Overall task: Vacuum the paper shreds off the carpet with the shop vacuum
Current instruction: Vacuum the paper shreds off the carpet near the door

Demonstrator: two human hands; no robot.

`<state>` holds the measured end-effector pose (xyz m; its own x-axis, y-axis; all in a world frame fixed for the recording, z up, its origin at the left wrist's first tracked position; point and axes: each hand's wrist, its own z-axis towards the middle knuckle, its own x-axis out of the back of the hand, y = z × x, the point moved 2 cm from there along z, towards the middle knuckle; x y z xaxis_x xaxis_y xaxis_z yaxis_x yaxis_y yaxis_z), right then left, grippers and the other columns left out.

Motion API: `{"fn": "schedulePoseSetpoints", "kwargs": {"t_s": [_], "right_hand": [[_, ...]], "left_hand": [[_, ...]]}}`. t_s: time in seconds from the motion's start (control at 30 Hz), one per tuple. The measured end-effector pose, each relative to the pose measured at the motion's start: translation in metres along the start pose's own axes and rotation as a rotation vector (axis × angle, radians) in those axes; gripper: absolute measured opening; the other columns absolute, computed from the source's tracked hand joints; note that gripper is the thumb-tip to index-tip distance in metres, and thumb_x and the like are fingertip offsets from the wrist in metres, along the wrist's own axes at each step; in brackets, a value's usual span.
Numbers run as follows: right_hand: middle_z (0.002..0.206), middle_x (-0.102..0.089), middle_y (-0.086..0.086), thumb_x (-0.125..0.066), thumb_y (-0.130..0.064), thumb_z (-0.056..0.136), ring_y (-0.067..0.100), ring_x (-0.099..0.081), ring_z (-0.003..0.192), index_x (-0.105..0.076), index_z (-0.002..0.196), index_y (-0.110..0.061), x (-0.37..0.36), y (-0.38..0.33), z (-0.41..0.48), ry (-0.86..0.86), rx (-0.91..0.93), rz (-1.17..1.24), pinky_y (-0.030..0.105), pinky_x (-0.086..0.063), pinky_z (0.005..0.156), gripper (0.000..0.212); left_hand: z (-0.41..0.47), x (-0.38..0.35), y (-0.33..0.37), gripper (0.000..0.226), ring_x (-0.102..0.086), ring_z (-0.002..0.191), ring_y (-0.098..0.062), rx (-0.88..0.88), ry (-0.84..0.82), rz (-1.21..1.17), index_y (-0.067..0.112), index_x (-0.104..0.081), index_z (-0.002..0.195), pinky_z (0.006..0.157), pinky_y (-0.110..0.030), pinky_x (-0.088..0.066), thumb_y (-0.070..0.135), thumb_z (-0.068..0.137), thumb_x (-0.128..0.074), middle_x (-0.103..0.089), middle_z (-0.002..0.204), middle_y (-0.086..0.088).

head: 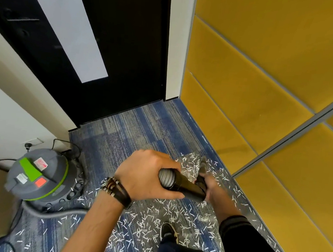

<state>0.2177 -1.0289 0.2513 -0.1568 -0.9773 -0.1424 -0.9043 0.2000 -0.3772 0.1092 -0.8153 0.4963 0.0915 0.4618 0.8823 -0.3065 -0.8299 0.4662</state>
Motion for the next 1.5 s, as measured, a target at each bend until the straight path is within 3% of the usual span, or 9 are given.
{"fn": "schedulePoseSetpoints", "kwargs": {"t_s": [0.2,0.43,0.67,0.97,1.17,1.23,1.33,1.37,1.5], "right_hand": [[0.061,-0.055,0.01,-0.046,-0.03,0.101,0.02,-0.055,0.045,-0.044,0.093,-0.008,0.016,0.042,-0.017,0.043,-0.02,0.098,0.029,-0.053,0.044,0.023],[0.069,-0.051,0.011,-0.041,-0.026,0.104,0.022,-0.054,0.038,-0.043,0.094,-0.007,0.027,0.019,-0.032,0.035,0.042,-0.034,0.029,-0.051,0.038,0.022],[0.064,-0.052,0.009,-0.047,-0.034,0.102,0.021,-0.053,0.044,-0.042,0.087,-0.011,0.037,0.025,-0.022,0.097,-0.011,-0.059,0.031,-0.053,0.042,0.028],[0.061,-0.059,0.011,-0.049,-0.028,0.1,0.022,-0.059,0.047,-0.043,0.111,-0.012,-0.004,0.022,-0.004,0.089,0.029,-0.181,0.032,-0.054,0.048,0.021],[0.055,-0.056,0.01,-0.043,-0.029,0.102,0.02,-0.056,0.041,-0.047,0.091,-0.008,0.007,0.037,-0.016,0.018,-0.028,-0.064,0.027,-0.052,0.043,0.024],[0.062,-0.057,0.012,-0.043,-0.029,0.102,0.023,-0.059,0.048,-0.046,0.097,-0.007,0.01,0.027,-0.015,0.043,0.004,-0.127,0.034,-0.058,0.055,0.022],[0.086,-0.058,0.017,-0.05,-0.027,0.098,0.031,-0.061,0.08,-0.043,0.114,-0.012,0.005,0.007,-0.008,0.062,0.06,-0.263,0.053,-0.052,0.093,0.023],[0.084,-0.058,0.016,-0.051,-0.027,0.097,0.03,-0.06,0.077,-0.044,0.111,-0.011,0.004,0.002,-0.007,0.078,0.07,-0.288,0.05,-0.053,0.091,0.022],[0.056,-0.057,0.01,-0.046,-0.028,0.101,0.021,-0.057,0.043,-0.046,0.091,-0.008,-0.011,-0.005,-0.017,0.043,0.066,-0.25,0.027,-0.053,0.048,0.022]], "left_hand": [[-0.026,-0.003,0.006,0.055,-0.066,0.087,0.002,-0.029,-0.038,-0.061,0.04,-0.072,0.104,0.079,-0.027,-0.058,0.085,0.074,-0.063,-0.07,0.092,0.022],[-0.038,-0.006,0.012,0.051,-0.064,0.083,0.003,-0.008,0.075,-0.099,0.038,-0.072,0.104,0.076,-0.024,-0.057,0.082,0.078,-0.065,-0.069,0.089,0.022],[-0.034,-0.036,0.002,0.05,-0.063,0.086,0.004,0.059,-0.039,-0.135,0.039,-0.07,0.107,0.081,-0.029,-0.059,0.08,0.078,-0.068,-0.07,0.092,0.022],[-0.041,-0.006,-0.012,0.05,-0.064,0.086,0.004,0.067,0.041,-0.088,0.041,-0.072,0.105,0.078,-0.018,-0.051,0.082,0.077,-0.063,-0.069,0.09,0.024],[-0.036,-0.004,0.004,0.048,-0.063,0.08,0.004,-0.002,0.017,-0.169,0.037,-0.074,0.1,0.074,-0.016,-0.051,0.078,0.074,-0.071,-0.068,0.086,0.022],[-0.035,-0.004,0.004,0.046,-0.064,0.081,0.003,0.01,0.051,-0.205,0.037,-0.075,0.101,0.075,-0.018,-0.054,0.074,0.075,-0.073,-0.069,0.087,0.022],[-0.038,0.007,-0.003,0.045,-0.068,0.086,0.002,0.067,0.168,-0.219,0.036,-0.076,0.104,0.078,-0.028,-0.059,0.072,0.076,-0.075,-0.073,0.092,0.021],[-0.038,0.009,-0.004,0.046,-0.068,0.086,0.002,0.072,0.178,-0.198,0.037,-0.076,0.105,0.078,-0.028,-0.06,0.072,0.076,-0.074,-0.073,0.093,0.021],[-0.038,-0.002,0.01,0.048,-0.065,0.082,0.001,0.081,0.117,-0.105,0.037,-0.073,0.104,0.076,-0.027,-0.058,0.077,0.078,-0.067,-0.07,0.09,0.019]]}}
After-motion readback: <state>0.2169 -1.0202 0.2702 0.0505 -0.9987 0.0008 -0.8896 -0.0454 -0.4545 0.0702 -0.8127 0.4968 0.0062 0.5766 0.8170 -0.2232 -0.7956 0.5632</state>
